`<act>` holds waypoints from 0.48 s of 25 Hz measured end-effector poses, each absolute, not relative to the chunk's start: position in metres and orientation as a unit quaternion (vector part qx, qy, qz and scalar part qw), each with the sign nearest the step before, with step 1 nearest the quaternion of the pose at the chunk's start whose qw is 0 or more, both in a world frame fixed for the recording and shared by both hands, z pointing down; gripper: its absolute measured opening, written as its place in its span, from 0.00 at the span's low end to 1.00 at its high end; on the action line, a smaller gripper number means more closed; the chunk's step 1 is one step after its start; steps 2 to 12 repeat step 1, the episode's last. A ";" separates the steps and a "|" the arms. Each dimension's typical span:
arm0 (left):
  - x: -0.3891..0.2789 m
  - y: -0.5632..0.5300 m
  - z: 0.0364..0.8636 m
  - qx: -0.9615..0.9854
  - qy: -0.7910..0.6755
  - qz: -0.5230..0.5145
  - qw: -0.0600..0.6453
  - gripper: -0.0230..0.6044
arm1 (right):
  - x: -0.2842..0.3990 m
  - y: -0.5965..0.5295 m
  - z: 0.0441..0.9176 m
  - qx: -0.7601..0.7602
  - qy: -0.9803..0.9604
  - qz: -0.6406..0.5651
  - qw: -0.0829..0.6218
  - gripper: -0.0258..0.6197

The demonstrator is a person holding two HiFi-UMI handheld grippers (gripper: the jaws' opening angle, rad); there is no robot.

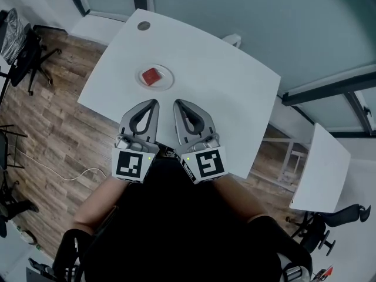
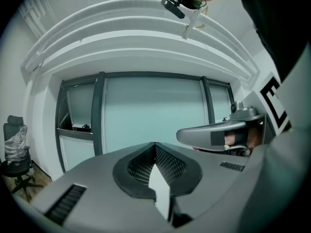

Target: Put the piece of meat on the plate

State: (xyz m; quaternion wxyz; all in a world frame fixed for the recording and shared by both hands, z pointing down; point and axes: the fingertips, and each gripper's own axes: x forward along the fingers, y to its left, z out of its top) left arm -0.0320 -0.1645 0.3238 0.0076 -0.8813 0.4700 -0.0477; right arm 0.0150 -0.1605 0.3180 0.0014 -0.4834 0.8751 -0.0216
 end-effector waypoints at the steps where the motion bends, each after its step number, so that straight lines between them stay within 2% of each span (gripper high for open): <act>1: -0.031 -0.165 0.325 -0.882 0.469 -0.049 0.007 0.02 | 0.016 -0.161 0.319 -0.484 0.875 -0.022 0.000 0.04; 12: -0.031 -0.165 0.325 -0.882 0.469 -0.049 0.007 0.02 | 0.016 -0.161 0.319 -0.484 0.875 -0.022 0.000 0.04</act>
